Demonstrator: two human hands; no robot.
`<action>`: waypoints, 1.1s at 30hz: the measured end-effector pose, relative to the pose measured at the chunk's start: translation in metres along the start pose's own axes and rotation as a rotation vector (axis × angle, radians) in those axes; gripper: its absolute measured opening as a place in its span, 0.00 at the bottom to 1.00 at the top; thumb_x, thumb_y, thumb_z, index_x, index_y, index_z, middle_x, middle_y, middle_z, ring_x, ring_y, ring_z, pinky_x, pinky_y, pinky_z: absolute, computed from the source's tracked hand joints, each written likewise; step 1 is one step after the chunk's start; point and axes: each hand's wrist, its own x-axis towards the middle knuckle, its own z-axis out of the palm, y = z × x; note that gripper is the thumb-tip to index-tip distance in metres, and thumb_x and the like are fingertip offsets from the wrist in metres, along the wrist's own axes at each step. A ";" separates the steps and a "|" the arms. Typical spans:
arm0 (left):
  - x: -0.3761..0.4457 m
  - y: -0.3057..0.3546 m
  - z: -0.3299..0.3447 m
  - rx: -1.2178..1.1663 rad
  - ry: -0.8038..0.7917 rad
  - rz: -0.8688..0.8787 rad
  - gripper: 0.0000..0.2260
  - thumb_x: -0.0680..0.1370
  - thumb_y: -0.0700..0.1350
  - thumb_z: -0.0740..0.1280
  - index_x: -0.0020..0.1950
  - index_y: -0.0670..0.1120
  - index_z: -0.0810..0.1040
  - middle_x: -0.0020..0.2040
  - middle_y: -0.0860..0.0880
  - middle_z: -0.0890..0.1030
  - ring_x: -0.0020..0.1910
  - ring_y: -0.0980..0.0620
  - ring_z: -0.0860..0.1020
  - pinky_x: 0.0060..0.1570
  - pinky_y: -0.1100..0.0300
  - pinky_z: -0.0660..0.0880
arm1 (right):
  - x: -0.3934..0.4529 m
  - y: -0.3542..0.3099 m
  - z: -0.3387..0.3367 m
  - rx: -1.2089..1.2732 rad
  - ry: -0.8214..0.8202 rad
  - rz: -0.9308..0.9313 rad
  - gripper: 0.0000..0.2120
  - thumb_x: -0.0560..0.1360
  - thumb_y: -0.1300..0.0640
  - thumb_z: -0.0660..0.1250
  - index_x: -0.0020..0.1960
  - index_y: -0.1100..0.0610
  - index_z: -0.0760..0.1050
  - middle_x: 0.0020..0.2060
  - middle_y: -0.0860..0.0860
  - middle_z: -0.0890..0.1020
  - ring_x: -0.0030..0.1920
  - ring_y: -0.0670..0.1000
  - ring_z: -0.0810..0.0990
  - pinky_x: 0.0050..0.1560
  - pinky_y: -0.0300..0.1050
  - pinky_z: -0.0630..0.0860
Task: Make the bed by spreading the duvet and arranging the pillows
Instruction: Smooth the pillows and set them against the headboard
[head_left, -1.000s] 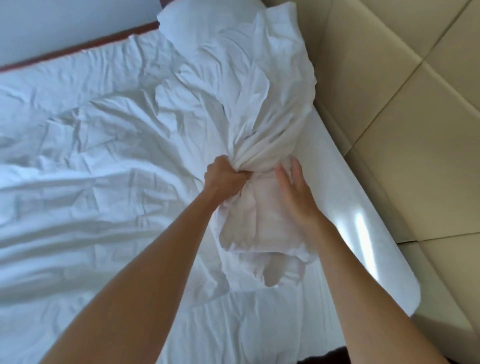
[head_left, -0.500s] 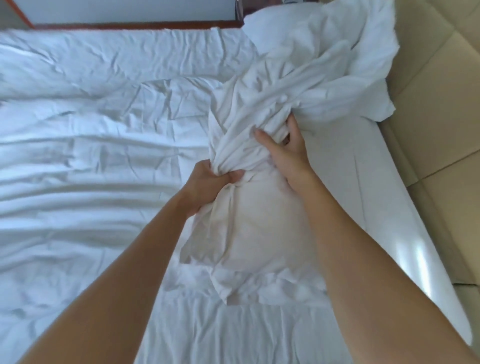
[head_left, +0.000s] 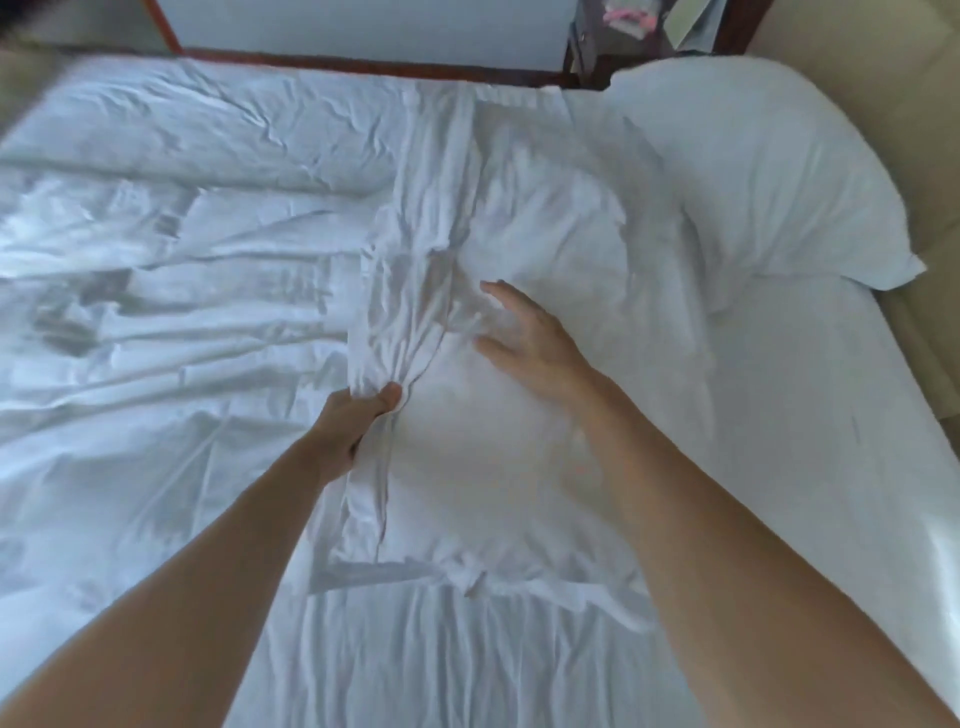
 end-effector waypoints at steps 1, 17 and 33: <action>0.002 -0.003 -0.003 -0.010 0.001 -0.023 0.19 0.76 0.48 0.73 0.60 0.35 0.79 0.44 0.42 0.84 0.38 0.46 0.83 0.39 0.54 0.80 | -0.006 0.009 -0.001 -0.104 -0.030 0.057 0.30 0.77 0.50 0.68 0.76 0.53 0.64 0.76 0.51 0.64 0.76 0.49 0.61 0.73 0.38 0.56; -0.020 -0.014 -0.006 0.070 0.016 0.102 0.16 0.69 0.44 0.79 0.51 0.37 0.83 0.44 0.43 0.85 0.40 0.45 0.84 0.41 0.54 0.81 | -0.066 0.061 -0.008 -0.619 -0.224 0.347 0.41 0.70 0.21 0.46 0.78 0.37 0.45 0.79 0.41 0.42 0.79 0.44 0.39 0.74 0.68 0.38; -0.009 -0.068 0.028 0.599 0.095 -0.070 0.11 0.75 0.52 0.73 0.44 0.45 0.78 0.38 0.47 0.79 0.33 0.52 0.77 0.34 0.63 0.75 | -0.149 0.151 -0.006 -0.577 -0.608 0.579 0.79 0.52 0.44 0.85 0.60 0.34 0.12 0.64 0.48 0.14 0.72 0.69 0.26 0.66 0.78 0.57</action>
